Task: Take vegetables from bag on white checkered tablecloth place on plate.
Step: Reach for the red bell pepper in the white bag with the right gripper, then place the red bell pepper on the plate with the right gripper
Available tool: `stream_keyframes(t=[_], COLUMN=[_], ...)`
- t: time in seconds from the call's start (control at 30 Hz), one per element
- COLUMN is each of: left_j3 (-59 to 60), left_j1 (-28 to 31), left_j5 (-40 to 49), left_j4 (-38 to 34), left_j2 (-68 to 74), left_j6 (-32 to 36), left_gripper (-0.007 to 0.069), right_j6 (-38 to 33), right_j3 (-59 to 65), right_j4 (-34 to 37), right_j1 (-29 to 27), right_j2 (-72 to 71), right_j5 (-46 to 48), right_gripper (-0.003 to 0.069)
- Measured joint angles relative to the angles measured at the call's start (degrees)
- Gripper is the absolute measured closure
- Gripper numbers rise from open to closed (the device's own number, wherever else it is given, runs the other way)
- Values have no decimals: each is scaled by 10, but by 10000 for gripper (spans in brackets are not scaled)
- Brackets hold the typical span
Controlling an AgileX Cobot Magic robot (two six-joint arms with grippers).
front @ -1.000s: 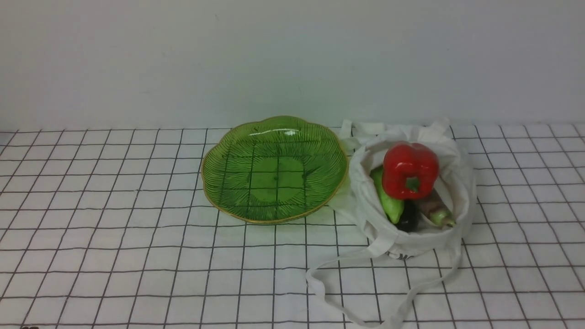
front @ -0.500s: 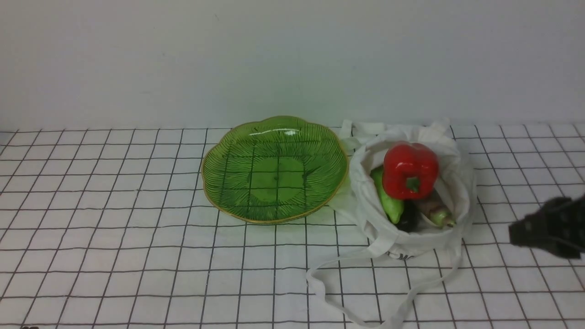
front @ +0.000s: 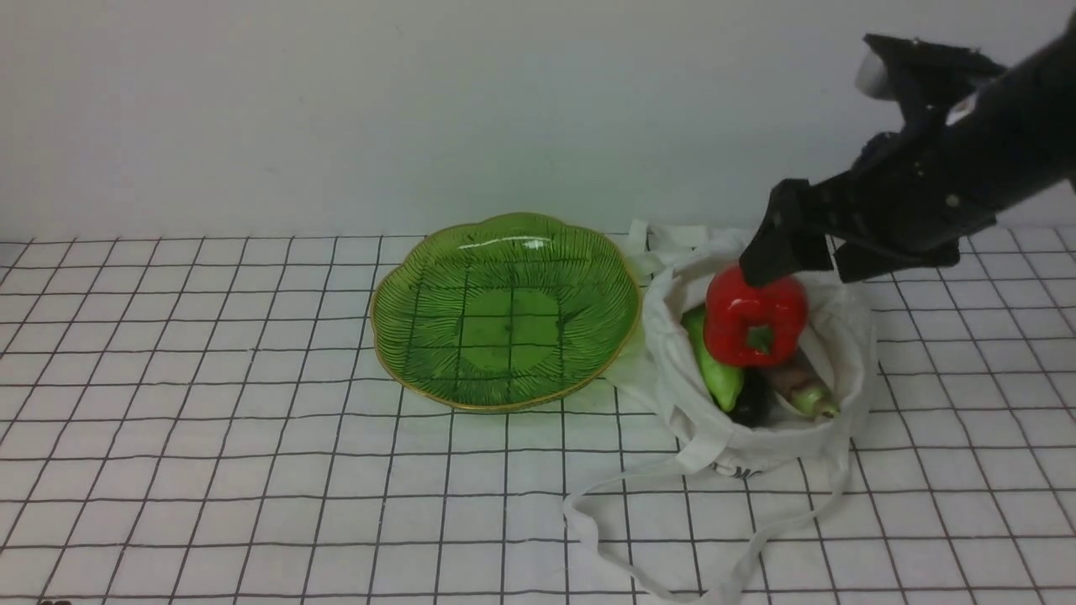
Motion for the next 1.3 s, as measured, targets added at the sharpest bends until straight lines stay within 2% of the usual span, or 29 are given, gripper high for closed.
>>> stream_keyframes(t=[0.17,0.63,0.77,0.87,1.3], left_j3=[0,0,0,0,0], left_j1=[0,0,0,0,0], left_j5=[0,0,0,0,0], left_j4=[0,0,0,0,0], left_j2=[0,0,0,0,0], left_j6=[0,0,0,0,0], left_gripper=[632,632,632,632,632], right_j6=[41,54,54,54,48], right_j3=[-55,-72,-72,-72,-72], right_j4=[-25,19,18,18,3], right_j1=[0,1,1,1,1], right_j2=[60,152,162,162,139], right_j5=[20,-16,-14,-14,-12], right_gripper=[-32,-28,30,113,112])
